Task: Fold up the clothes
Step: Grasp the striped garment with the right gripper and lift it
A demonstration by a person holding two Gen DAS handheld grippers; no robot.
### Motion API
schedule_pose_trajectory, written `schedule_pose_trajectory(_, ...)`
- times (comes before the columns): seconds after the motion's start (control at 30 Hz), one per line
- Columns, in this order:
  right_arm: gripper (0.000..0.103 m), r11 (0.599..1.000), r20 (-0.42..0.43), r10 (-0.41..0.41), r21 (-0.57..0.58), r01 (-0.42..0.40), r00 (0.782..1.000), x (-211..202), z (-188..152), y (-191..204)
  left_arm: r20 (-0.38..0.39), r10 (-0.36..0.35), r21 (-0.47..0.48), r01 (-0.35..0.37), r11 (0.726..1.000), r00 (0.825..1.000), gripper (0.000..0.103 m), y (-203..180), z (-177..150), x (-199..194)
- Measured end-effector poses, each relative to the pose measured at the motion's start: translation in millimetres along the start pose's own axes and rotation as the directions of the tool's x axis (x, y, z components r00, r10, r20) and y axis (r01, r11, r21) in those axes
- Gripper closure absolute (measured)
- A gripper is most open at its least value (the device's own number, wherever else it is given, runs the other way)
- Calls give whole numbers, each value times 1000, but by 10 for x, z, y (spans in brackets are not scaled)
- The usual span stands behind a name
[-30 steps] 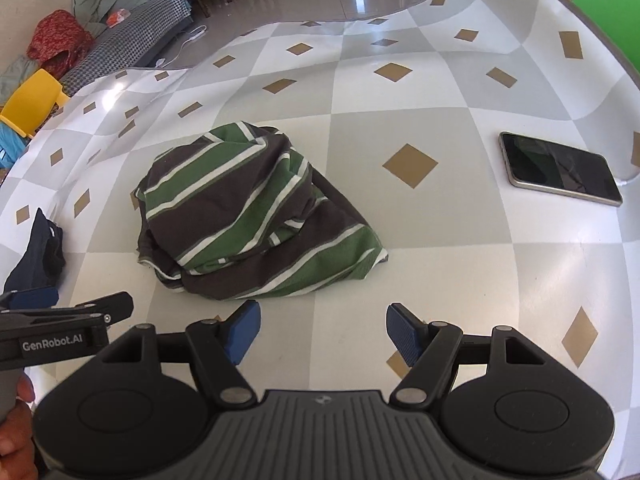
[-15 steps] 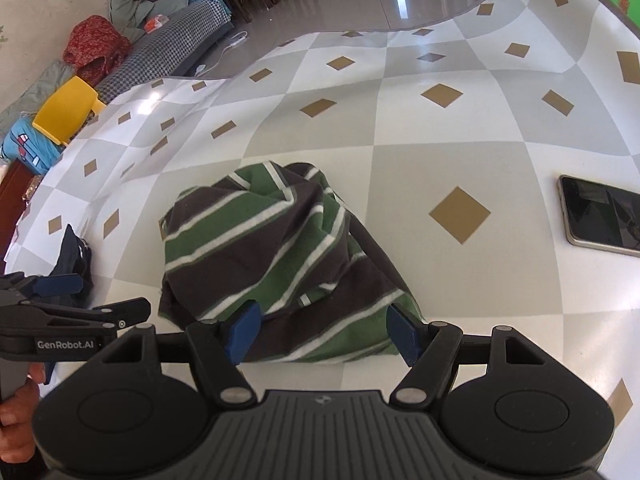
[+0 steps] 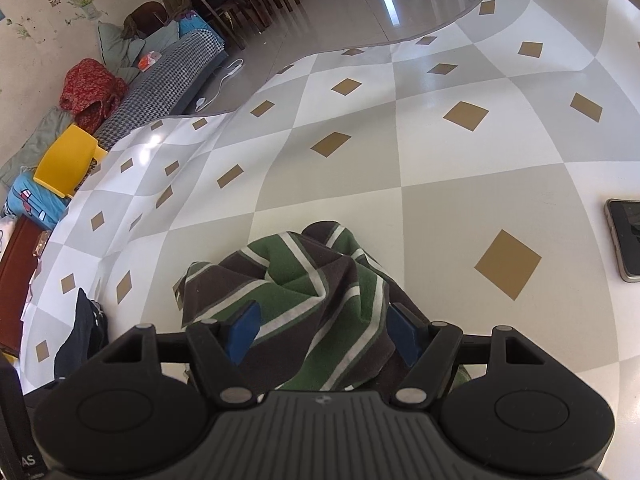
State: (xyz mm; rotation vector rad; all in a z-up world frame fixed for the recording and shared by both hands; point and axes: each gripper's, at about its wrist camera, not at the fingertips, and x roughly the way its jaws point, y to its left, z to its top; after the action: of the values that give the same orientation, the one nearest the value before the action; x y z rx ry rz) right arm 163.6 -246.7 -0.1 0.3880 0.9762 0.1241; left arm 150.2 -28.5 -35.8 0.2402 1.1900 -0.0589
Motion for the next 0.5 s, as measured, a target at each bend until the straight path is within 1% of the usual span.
schedule_pose_trajectory(0.2, 34, 999, -26, -34, 1, 34, 999, 225, 11, 14, -59, 1, -39, -4, 999, 998, 0, 37, 9, 167)
schedule_pose_trajectory(0.23, 35, 1000, -25, -31, 1, 31, 999, 238, 5, 10, -61, 6, -38, -8, 999, 998, 0, 34, 9, 181)
schedule_pose_trajectory(0.33, 46, 1000, -28, 9, 4, -9, 1000, 264, -7, -11, -69, 14, -40, -16, 999, 998, 0, 31, 16, 221)
schedule_pose_trajectory(0.4, 51, 1000, -15, 22, -4, -22, 1000, 245, -25, -13, -73, 8, -53, -12, 998, 997, 0, 38, 27, 244)
schedule_pose_trajectory(0.43, 56, 1000, -9, 27, -8, -27, 1000, 237, -31, -13, -76, 5, -61, -9, 998, 997, 0, 42, 32, 256)
schedule_pose_trajectory(0.47, 59, 999, -3, 33, -13, -33, 999, 226, -34, -9, -75, 3, -64, -8, 998, 997, 0, 40, 36, 263)
schedule_pose_trajectory(0.5, 65, 999, 2, 42, -20, -42, 999, 214, -34, -1, -73, 1, -66, -6, 998, 997, 0, 34, 40, 267)
